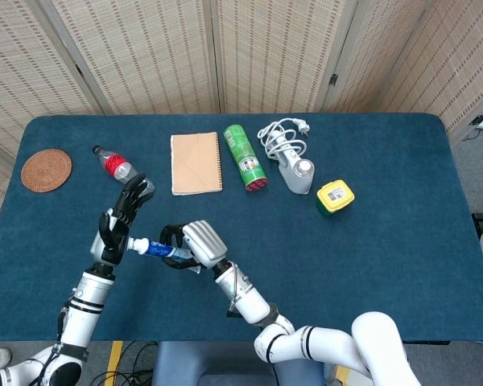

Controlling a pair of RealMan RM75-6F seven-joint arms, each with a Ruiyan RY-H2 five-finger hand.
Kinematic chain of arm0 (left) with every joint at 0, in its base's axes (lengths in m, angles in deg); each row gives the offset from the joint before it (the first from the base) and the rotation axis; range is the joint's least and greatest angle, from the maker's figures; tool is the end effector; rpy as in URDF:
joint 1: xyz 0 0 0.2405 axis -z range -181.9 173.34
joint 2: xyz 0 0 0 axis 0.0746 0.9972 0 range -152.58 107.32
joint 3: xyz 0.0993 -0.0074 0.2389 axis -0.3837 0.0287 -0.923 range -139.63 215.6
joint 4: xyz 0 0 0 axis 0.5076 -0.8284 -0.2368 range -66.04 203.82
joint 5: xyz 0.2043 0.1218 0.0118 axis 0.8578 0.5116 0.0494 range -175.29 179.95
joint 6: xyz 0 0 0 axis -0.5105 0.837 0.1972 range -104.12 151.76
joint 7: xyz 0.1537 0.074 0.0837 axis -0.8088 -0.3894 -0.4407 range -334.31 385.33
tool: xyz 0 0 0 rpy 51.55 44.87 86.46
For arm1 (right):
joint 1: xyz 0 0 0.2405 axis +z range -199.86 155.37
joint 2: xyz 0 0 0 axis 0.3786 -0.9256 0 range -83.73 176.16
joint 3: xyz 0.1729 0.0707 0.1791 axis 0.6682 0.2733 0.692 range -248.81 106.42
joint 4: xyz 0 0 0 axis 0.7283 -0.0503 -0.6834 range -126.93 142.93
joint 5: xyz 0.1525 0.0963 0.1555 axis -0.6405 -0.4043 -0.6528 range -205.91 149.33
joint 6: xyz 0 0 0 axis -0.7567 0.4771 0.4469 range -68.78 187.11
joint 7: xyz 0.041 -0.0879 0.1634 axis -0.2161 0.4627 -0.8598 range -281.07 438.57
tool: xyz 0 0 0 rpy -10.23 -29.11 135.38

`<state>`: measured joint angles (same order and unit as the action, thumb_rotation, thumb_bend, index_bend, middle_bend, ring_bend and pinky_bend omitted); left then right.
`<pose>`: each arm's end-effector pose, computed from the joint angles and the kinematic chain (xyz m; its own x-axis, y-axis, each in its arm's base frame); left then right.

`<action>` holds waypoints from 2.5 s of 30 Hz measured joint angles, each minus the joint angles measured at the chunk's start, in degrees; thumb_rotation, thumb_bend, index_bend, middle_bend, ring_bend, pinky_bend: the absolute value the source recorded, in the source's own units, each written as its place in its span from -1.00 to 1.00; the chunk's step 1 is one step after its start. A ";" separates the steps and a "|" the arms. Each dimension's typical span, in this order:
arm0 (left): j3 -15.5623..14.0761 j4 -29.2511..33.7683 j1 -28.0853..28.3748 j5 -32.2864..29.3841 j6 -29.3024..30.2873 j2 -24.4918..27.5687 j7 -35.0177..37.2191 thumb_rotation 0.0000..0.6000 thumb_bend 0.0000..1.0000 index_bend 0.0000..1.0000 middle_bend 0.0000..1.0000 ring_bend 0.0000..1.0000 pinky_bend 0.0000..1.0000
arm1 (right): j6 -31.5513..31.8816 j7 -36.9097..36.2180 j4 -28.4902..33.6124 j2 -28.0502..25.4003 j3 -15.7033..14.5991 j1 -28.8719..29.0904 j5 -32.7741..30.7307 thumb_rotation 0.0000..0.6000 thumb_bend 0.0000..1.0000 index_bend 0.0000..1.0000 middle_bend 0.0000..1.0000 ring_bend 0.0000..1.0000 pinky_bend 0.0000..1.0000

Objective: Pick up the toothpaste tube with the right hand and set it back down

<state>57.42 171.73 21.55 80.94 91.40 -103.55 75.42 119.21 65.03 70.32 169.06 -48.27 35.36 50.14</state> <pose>-0.1164 0.3516 0.0432 -0.7729 0.3189 0.5485 0.5377 -0.1295 0.8331 0.0746 -0.3629 -0.1632 -0.2074 -0.4084 0.8889 -0.7680 -0.4949 -0.4065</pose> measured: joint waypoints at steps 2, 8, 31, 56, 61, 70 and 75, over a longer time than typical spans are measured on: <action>-0.30 -0.92 0.17 0.95 0.12 0.12 0.80 -1.00 -1.00 -1.00 -1.00 -1.00 -0.75 | -0.84 -0.94 0.87 -0.61 -0.07 -0.10 -0.23 1.00 0.24 0.44 0.40 0.19 0.41; -0.94 -3.73 0.60 2.39 0.80 0.56 0.62 -1.00 -1.00 -1.00 -1.00 -1.00 -0.75 | -3.16 -3.44 4.32 -4.19 -0.66 -0.88 -0.79 1.00 0.24 0.44 0.40 0.19 0.41; -10.14 -22.37 3.97 17.63 7.59 1.26 -8.07 -1.00 -1.00 -1.00 -1.00 -1.00 -0.75 | -17.56 -2.39 18.70 -13.36 0.62 -1.38 -17.51 1.00 0.24 0.46 0.42 0.19 0.41; -15.83 -21.26 8.72 20.26 4.91 3.79 -12.25 -1.00 -1.00 -1.00 -1.00 -1.00 -0.75 | -18.06 0.63 20.20 -13.06 1.39 0.55 -21.47 1.00 0.26 0.50 0.45 0.22 0.42; -17.10 -20.99 9.46 20.82 4.03 4.66 -13.63 -1.00 -1.00 -1.00 -1.00 -1.00 -0.75 | -18.00 1.23 19.96 -12.87 1.34 0.81 -21.95 1.00 0.26 0.53 0.45 0.22 0.42; -18.33 -19.82 10.63 21.18 3.15 5.80 -13.78 -1.00 -1.00 -1.00 -1.00 -1.00 -0.75 | -17.76 2.15 19.42 -12.55 1.25 1.22 -22.14 1.00 0.26 0.54 0.47 0.24 0.43; -18.95 -19.81 11.12 21.47 2.90 6.09 -13.94 -1.00 -1.00 -1.00 -1.00 -1.00 -0.75 | -17.85 2.56 19.12 -12.51 1.17 1.39 -22.33 1.00 0.27 0.54 0.49 0.25 0.43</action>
<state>38.47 151.92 32.67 102.41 94.29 -97.46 61.48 101.37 67.59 89.45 156.55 -47.09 36.75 27.81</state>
